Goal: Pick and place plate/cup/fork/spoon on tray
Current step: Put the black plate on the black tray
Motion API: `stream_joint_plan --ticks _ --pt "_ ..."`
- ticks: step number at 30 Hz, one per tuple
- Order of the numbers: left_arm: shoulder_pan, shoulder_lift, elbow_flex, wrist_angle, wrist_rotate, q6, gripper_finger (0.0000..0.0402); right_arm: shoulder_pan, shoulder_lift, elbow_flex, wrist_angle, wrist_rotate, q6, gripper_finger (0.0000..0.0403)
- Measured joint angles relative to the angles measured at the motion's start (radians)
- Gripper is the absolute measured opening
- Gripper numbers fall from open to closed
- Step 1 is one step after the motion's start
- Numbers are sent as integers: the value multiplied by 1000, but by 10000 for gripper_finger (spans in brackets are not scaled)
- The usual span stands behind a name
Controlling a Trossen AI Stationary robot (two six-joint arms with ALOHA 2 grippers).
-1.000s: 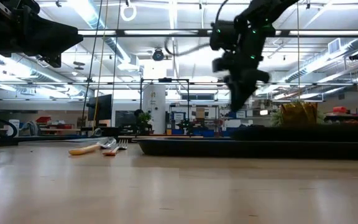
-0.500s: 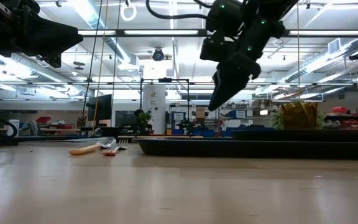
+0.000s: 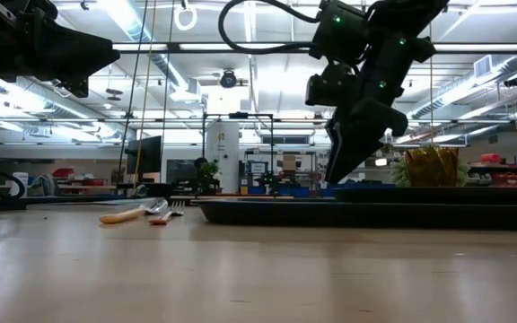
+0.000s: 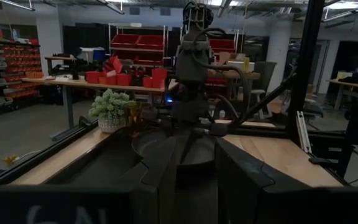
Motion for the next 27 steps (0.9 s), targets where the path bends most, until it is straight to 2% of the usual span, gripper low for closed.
stream_joint_plan --ticks 23,27 --pt "0 0 0 0 0 0 117 4 0 0 -76 4 14 120" --pt "0 0 0 0 0 0 117 5 0 43 -85 12 13 120"
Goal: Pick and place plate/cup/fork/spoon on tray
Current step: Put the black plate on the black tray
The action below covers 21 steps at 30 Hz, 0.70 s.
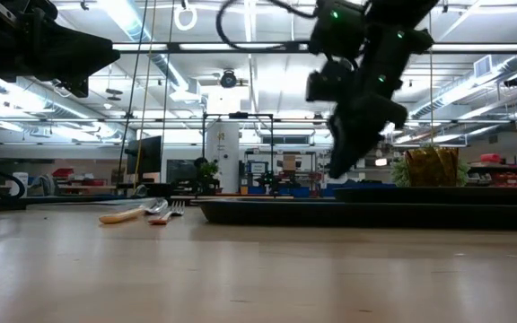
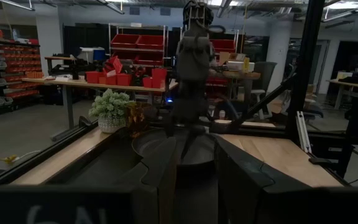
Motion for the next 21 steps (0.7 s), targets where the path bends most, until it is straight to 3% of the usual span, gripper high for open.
stream_joint_plan --ticks 8,21 --pt "0 0 0 0 0 0 117 0 0 28 169 -16 -44 119" --pt "0 0 0 0 0 0 117 0 0 -158 308 -16 -19 119"
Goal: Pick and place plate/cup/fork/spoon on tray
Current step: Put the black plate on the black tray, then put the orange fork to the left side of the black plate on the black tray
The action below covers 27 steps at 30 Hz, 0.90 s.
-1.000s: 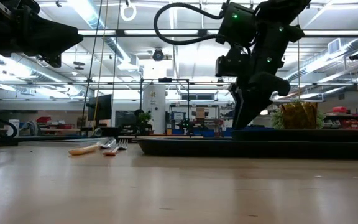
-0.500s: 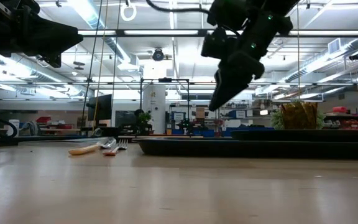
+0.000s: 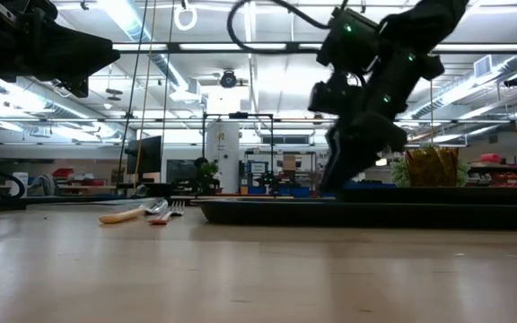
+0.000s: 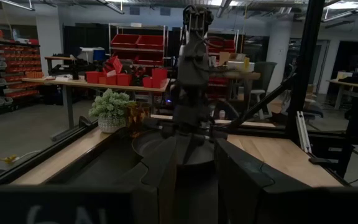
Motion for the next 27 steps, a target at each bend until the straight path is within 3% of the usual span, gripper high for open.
stream_joint_plan --ticks 15,27 --pt "0 0 0 0 0 0 117 0 0 93 34 -1 -29 119" --pt "0 0 0 0 0 0 117 0 0 94 73 -65 141 119"
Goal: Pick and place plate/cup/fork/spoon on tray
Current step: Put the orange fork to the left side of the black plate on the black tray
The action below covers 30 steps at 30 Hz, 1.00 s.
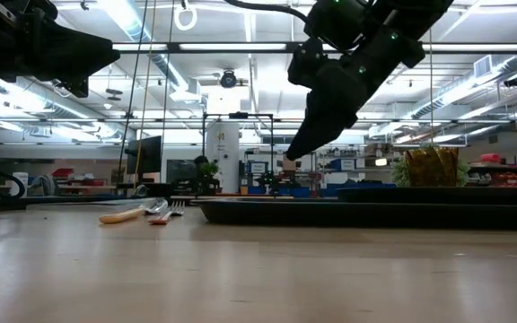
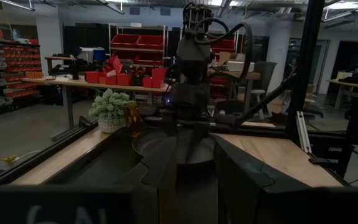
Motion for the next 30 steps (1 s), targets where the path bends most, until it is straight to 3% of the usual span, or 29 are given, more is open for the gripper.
stream_joint_plan --ticks 5,15,22,30 --pt "0 0 0 0 0 0 117 0 0 0 49 -58 -3 119" --pt "0 0 0 0 0 0 117 7 0 0 280 -61 -9 119" --pt "0 0 0 0 0 0 117 99 0 -1 303 -50 46 119" --pt "1 0 1 96 -14 -65 117 307 0 -1 300 212 41 119"
